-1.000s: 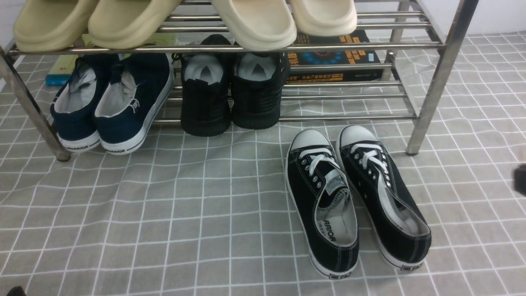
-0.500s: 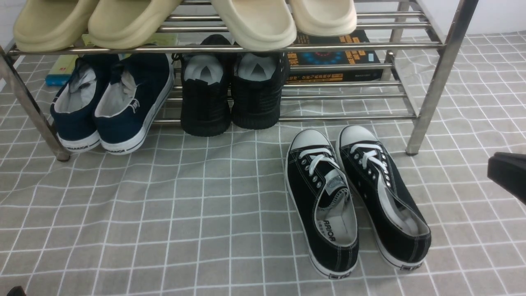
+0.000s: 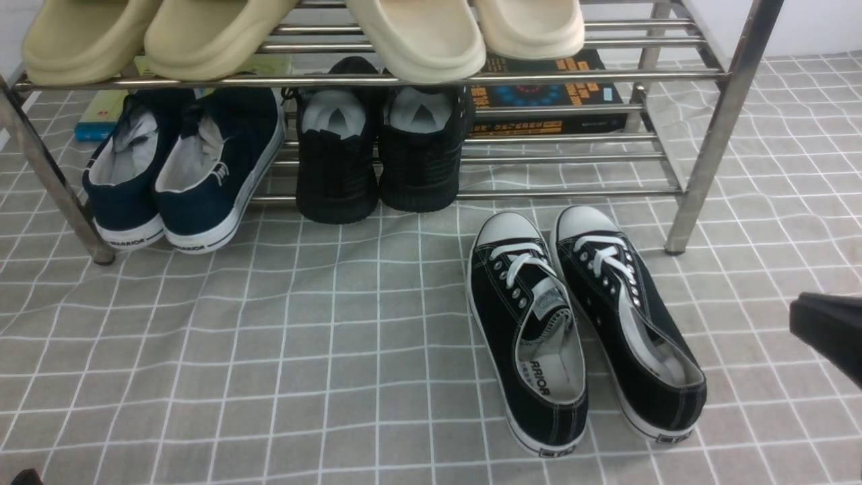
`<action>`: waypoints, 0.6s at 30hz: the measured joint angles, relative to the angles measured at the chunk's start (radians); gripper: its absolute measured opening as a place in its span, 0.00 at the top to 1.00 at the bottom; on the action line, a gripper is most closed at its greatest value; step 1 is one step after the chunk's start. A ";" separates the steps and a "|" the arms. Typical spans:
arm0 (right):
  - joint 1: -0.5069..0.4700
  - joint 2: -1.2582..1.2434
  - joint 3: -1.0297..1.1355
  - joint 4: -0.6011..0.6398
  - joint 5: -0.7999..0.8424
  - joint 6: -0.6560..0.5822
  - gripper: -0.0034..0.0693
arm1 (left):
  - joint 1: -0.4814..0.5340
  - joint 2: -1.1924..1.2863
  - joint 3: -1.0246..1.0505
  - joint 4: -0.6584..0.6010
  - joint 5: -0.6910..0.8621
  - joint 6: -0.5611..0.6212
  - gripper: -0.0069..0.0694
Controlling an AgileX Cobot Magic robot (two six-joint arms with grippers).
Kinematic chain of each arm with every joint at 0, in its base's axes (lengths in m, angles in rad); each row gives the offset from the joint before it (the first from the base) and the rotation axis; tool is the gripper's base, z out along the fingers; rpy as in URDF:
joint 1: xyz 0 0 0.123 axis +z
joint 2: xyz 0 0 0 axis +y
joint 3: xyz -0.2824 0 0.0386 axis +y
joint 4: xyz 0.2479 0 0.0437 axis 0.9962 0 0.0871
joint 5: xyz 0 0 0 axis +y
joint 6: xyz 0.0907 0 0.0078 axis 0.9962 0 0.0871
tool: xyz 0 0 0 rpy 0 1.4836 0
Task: Take the shoes off the shelf with your hand from the grey coffee tablecloth.
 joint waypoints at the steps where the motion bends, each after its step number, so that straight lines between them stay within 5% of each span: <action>1: -0.011 -0.030 0.036 0.000 -0.005 0.000 0.92 | 0.000 0.000 0.000 0.000 0.000 0.000 0.60; 6: -0.115 -0.143 0.148 0.019 -0.017 -0.001 0.92 | 0.000 0.000 0.000 0.000 0.000 0.001 0.60; 18: -0.535 -0.557 0.503 0.113 -0.015 -0.001 0.90 | 0.000 0.000 0.000 0.000 0.000 0.001 0.60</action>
